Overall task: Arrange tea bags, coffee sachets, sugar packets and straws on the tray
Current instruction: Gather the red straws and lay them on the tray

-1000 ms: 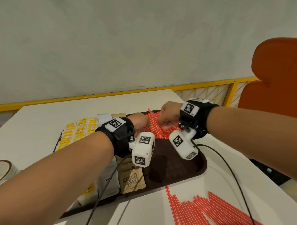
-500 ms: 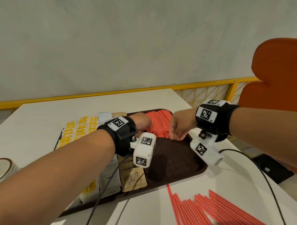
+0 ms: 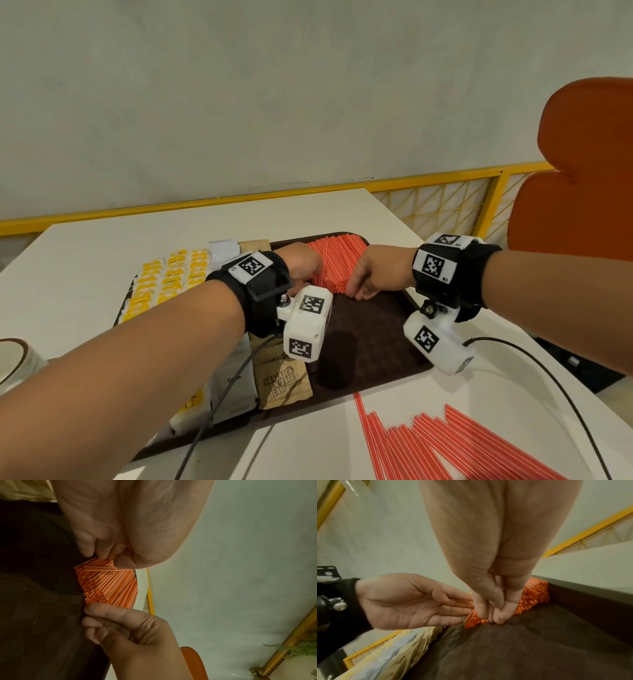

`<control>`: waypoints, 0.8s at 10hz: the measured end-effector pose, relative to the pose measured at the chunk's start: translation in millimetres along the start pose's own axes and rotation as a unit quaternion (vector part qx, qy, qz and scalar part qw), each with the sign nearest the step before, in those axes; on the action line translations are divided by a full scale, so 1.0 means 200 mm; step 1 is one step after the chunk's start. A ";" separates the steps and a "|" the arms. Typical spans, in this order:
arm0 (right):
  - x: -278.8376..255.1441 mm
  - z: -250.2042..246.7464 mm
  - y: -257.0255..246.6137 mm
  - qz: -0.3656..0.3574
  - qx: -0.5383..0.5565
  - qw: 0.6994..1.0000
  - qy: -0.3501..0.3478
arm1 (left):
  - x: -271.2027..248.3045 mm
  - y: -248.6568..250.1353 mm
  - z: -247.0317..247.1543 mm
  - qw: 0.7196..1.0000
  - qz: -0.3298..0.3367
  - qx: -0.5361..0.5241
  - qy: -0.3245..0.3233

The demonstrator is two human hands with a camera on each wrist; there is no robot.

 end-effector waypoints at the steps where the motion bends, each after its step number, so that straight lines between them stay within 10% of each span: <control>1: 0.01 0.00 -0.01 -0.001 0.005 1.000 0.018 | 0.00 0.00 -0.01 1.000 -0.003 0.000 0.003; 8: -0.05 -0.06 0.03 0.019 0.073 0.997 0.011 | -0.10 0.04 0.06 1.000 0.014 0.009 0.009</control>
Point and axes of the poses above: each hand's wrist, its own x-axis towards the middle knuckle, its own z-axis out of the palm, y = z × x, the point moved 1 cm from there along x, towards the middle knuckle, and after that the axes turned 14 degrees about -x, right-handed, at the moved point
